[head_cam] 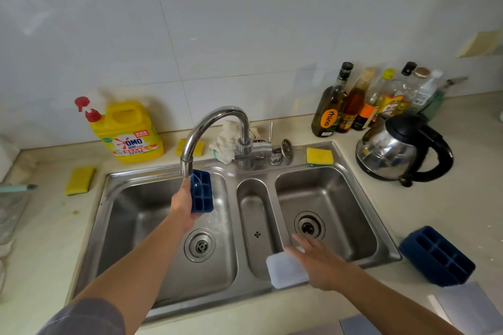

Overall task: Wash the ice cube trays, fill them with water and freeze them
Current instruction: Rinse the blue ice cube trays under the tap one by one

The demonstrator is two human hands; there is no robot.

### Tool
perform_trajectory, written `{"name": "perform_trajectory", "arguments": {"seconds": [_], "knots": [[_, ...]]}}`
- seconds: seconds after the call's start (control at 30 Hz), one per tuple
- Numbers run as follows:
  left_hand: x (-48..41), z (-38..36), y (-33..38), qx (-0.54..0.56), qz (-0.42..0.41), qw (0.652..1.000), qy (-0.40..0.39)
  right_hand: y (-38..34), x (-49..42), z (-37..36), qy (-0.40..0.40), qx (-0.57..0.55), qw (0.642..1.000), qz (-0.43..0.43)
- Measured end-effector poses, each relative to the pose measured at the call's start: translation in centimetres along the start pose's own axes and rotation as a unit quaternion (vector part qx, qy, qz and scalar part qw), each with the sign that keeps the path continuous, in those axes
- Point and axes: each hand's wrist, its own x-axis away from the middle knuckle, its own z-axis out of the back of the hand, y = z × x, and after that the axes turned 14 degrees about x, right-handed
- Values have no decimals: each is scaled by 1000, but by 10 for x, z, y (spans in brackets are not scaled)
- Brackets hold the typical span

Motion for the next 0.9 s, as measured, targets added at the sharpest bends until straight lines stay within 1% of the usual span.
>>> {"name": "perform_trajectory", "arguments": {"seconds": [0.1,0.23,0.37,0.47,0.57,0.67,0.73,0.83,0.9], "knots": [[2,1,-1,6,3,1000,-8,1,-3,17,15,-15,1000,3],[7,5,3,10,2,1000,-17,-5,-20,47,59,-76,995,-5],[13,10,8,38,24,998,-35,-26,-49,86,117,-147,982,-28],[14,14,12,38,35,997,-54,-48,-74,112,153,-167,974,-18],[12,17,15,21,44,996,-79,-71,-96,133,166,-215,962,-11],[9,17,17,11,46,994,-98,-92,-116,151,153,-275,949,-15],[6,20,18,17,47,992,-116,-104,-125,159,115,-355,928,-19],[2,25,17,46,64,986,-149,-117,-134,166,43,-496,867,-9],[-1,27,17,49,75,982,-164,-121,-137,168,28,-551,834,-14]]}}
